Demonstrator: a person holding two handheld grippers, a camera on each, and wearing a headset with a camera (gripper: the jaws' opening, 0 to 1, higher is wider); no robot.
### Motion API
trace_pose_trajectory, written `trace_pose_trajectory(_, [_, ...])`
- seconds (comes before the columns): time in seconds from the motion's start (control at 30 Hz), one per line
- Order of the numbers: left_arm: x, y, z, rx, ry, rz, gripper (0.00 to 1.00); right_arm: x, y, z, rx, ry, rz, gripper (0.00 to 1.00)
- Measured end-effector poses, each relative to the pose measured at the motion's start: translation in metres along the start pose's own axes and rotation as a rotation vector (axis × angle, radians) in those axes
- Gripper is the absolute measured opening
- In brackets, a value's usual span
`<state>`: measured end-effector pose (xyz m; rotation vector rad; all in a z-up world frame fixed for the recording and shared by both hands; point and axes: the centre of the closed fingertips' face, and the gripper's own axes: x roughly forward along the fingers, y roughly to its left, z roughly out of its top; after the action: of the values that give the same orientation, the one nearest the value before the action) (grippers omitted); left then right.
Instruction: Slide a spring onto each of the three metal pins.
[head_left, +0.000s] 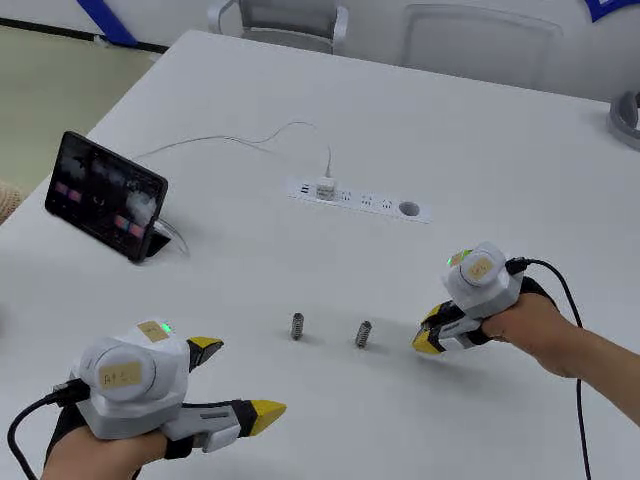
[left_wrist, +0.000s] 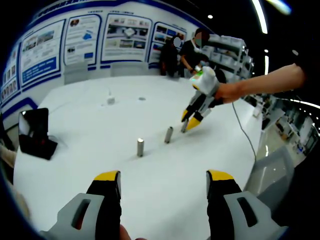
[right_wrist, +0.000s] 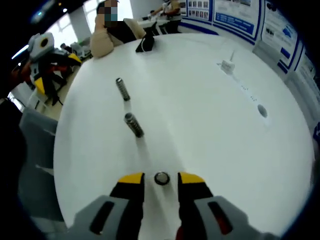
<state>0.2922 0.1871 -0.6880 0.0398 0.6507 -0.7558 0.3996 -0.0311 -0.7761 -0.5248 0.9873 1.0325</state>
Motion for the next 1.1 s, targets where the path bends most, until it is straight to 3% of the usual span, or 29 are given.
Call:
trace_pose_trajectory(0.17, [0.002, -0.002, 0.000, -0.010, 0.002, -0.014, 0.72, -0.007, 0.000, -0.005, 0.094, -0.061, -0.017, 0.37])
trace_pose_trajectory(0.47, [0.003, -0.003, 0.001, -0.010, -0.008, -0.014, 0.73, -0.019, 0.003, -0.016, 0.178, -0.105, -0.039, 0.43])
trace_pose_trajectory(0.67, [0.002, 0.000, 0.000, -0.008, -0.010, -0.007, 0.73, -0.026, 0.007, -0.014, 0.257, -0.173, -0.042, 0.45])
trace_pose_trajectory(0.8, [0.000, 0.003, 0.002, -0.012, -0.015, -0.001, 0.74, -0.032, 0.014, -0.008, 0.330, -0.252, -0.046, 0.45])
trace_pose_trajectory(1.1, [-0.001, 0.007, 0.002, -0.016, -0.021, 0.005, 0.74, -0.035, 0.030, -0.009, 0.401, -0.328, -0.061, 0.48])
